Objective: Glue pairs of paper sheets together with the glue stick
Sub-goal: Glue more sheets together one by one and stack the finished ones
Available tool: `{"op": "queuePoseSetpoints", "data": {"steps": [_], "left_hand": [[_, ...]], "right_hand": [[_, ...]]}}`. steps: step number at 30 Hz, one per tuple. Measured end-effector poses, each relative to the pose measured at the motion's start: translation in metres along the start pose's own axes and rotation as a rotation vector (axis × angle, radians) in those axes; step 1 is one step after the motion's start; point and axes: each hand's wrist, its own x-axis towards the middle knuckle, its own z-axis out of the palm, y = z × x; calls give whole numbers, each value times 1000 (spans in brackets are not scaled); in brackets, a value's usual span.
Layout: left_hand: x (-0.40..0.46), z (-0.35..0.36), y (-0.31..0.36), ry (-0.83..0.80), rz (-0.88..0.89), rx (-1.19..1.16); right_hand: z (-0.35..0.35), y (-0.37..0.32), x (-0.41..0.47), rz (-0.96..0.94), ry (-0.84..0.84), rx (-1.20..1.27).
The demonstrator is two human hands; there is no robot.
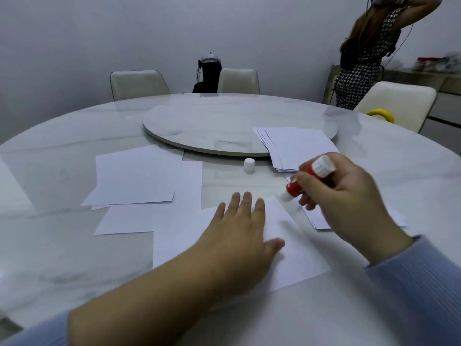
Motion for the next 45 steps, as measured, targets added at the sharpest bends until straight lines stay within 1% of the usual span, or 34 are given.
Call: {"op": "queuePoseSetpoints", "data": {"steps": [2,6,10,17,23,25,26,27,28,30,31,33,35,37,38,39,40,42,43,45], "left_hand": [[2,5,-3,-59,0,71],[2,6,-13,-25,35,81],[0,5,-11,-30,33,90],[0,3,-9,-32,26,81],[0,3,-8,-32,19,69],[0,3,-8,-36,22,64],[0,3,-8,-39,26,66],[0,2,-8,-49,30,69],[-1,0,-9,-64,37,70],[-1,-8,-9,-124,71,64],[-2,-13,-9,-176,104,63],[-4,-24,-8,-310,200,80],[-8,-34,-12,-434,288,65],[-13,-44,-18,-479,328,8],[-12,-46,-21,-440,330,-25],[-11,-46,-22,-359,320,-71],[-9,-42,-22,-236,271,-136],[-1,-31,-20,-3,88,-223],[2,-24,-18,45,5,-205],[8,-11,-15,40,-79,-81]], "right_hand": [[7,3,4,-11,-71,-122],[17,12,8,-13,-143,-193],[18,13,9,-1,-198,-210],[-2,-8,-11,-1,-237,-364],[-27,-24,-50,11,-308,-327],[-32,-24,-54,19,-344,-264],[-33,-23,-53,32,-345,-189],[-36,-21,-51,49,-305,-77],[-40,-20,-47,80,-217,73],[-52,-17,-38,141,20,360],[-58,-15,-33,150,102,443],[-66,-13,-26,149,163,478],[-65,-12,-22,130,156,439],[-60,-15,-22,95,148,406],[-55,-18,-22,74,141,393],[-50,-21,-22,52,131,385],[-44,-23,-21,38,122,378],[-30,-25,-14,21,103,339],[-22,-24,-8,17,89,292],[-5,-19,5,23,29,171]]}}
